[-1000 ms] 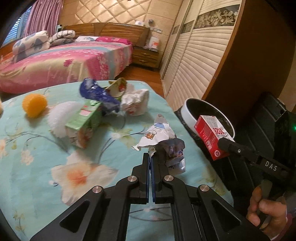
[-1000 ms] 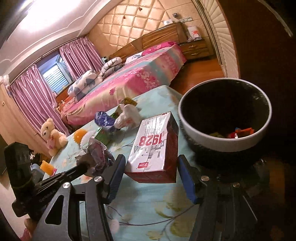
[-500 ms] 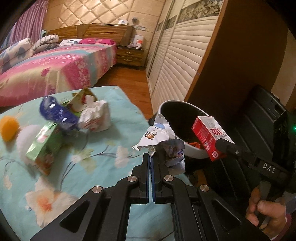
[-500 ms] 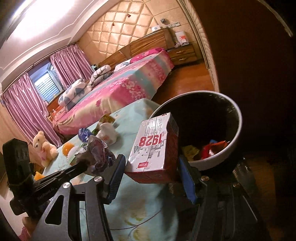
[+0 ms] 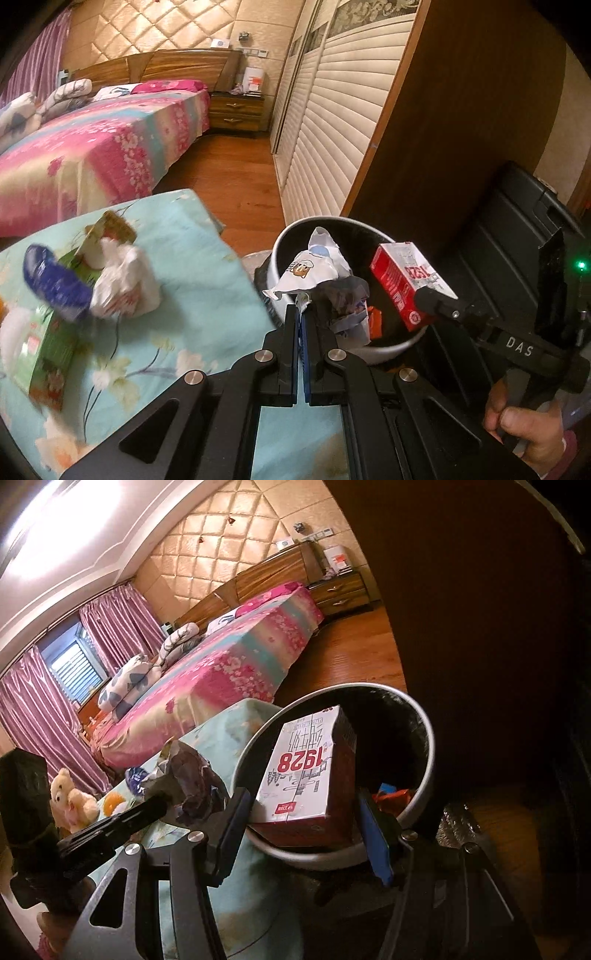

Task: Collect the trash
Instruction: 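Open the left tool over the bin while the right tool releases the milk carton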

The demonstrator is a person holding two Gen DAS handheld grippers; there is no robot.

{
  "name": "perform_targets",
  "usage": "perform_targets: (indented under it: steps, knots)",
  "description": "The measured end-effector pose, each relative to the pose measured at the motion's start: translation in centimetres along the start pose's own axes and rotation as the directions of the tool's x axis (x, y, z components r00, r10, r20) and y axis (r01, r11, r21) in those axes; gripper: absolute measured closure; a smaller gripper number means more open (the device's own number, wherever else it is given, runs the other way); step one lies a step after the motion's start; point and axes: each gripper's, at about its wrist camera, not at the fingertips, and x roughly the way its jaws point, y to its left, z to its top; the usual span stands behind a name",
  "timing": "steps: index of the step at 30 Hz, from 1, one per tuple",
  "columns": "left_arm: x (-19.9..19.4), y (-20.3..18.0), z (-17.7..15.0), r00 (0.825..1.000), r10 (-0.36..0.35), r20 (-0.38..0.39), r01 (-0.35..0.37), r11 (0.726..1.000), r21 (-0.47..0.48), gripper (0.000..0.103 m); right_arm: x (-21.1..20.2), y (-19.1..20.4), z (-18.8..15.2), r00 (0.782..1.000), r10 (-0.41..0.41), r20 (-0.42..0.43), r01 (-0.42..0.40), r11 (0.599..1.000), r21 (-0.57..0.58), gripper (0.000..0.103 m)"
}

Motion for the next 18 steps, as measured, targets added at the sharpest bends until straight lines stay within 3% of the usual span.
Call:
perform_targets:
  steps: [18]
  knots:
    - [5.4, -1.4, 2.1, 0.997, -0.007, -0.076, 0.01, 0.999, 0.035, 0.103, 2.6, -2.1, 1.6, 0.999, -0.014, -0.046, 0.015, 0.999, 0.028, 0.044]
